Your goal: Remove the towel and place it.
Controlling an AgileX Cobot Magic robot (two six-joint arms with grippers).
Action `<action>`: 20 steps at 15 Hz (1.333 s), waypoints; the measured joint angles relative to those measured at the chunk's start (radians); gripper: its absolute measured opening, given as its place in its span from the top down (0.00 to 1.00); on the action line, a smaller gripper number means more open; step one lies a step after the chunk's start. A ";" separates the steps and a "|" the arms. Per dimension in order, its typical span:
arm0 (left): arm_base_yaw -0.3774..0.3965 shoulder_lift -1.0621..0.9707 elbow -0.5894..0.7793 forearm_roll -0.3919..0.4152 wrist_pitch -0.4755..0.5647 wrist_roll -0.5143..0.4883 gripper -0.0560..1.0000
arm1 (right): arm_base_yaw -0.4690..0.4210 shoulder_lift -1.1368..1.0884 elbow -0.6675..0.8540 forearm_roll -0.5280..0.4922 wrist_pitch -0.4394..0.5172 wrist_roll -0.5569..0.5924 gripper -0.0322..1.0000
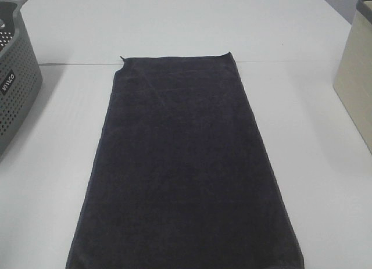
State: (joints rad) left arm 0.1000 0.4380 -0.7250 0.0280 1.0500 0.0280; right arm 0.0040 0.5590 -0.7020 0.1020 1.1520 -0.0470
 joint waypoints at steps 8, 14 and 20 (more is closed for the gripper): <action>0.000 -0.417 0.188 0.005 0.042 0.016 0.14 | 0.000 -0.415 0.194 -0.041 -0.099 -0.014 0.25; 0.000 -0.443 0.216 -0.073 0.001 0.035 0.14 | 0.000 -0.563 0.202 -0.081 -0.092 -0.037 0.33; 0.000 -0.443 0.216 -0.080 0.001 0.020 0.14 | 0.000 -0.563 0.202 -0.102 -0.092 -0.010 0.33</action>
State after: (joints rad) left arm 0.1000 -0.0050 -0.5090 -0.0520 1.0510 0.0480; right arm 0.0040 -0.0040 -0.5000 0.0000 1.0600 -0.0570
